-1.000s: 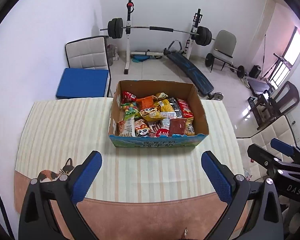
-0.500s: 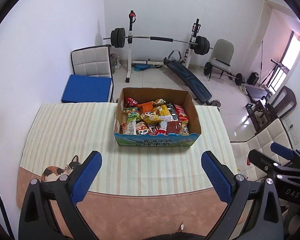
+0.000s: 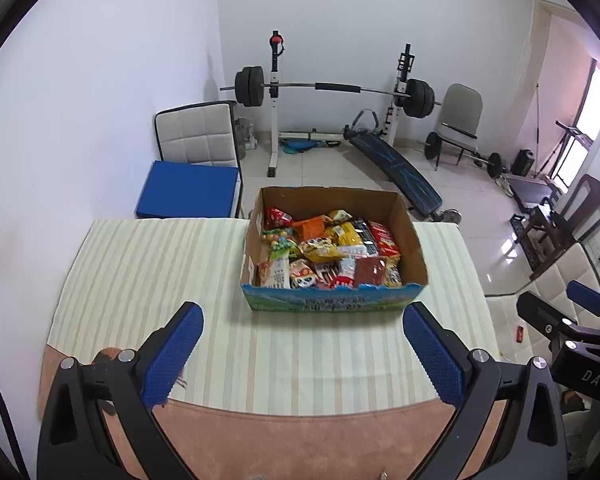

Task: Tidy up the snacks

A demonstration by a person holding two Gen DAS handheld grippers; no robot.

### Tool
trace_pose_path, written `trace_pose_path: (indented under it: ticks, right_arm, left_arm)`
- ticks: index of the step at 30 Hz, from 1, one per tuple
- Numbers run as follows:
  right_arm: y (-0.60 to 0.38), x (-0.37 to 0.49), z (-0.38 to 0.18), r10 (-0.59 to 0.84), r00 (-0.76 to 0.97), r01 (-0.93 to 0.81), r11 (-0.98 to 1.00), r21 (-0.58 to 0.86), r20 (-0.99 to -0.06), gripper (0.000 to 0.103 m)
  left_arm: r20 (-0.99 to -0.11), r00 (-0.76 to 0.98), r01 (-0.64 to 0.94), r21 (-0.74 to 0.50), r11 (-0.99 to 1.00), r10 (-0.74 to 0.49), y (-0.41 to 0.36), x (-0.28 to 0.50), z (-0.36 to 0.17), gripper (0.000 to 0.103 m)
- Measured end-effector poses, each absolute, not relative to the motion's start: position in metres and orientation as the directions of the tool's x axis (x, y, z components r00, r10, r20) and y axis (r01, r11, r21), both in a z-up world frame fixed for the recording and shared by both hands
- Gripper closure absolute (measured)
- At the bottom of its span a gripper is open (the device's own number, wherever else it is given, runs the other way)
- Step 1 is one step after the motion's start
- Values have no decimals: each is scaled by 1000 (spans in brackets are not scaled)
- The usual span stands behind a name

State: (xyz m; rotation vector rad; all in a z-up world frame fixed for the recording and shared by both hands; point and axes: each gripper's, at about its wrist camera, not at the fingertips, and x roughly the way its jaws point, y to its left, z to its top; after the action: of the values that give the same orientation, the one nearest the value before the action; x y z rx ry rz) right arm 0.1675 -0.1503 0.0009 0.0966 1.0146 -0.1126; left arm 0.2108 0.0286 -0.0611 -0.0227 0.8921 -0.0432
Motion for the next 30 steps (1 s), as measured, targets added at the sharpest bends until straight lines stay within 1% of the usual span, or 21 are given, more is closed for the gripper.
trace_pose_path:
  ticks: [9, 16, 30]
  right_arm:
    - [-159, 199, -32, -81, 510, 177, 984, 12, -856, 1]
    - [-163, 217, -53, -102, 502, 191, 982, -5, -859, 1]
    - [-163, 227, -51, -101, 521, 188, 982, -1, -847, 1]
  left_arm:
    - [-769, 638, 14, -48, 999, -46, 28, 243, -83, 0]
    - [-774, 632, 9, -27, 1000, -26, 26, 260, -96, 0]
    - [-779, 627, 20, -26, 999, -32, 27, 264, -99, 0]
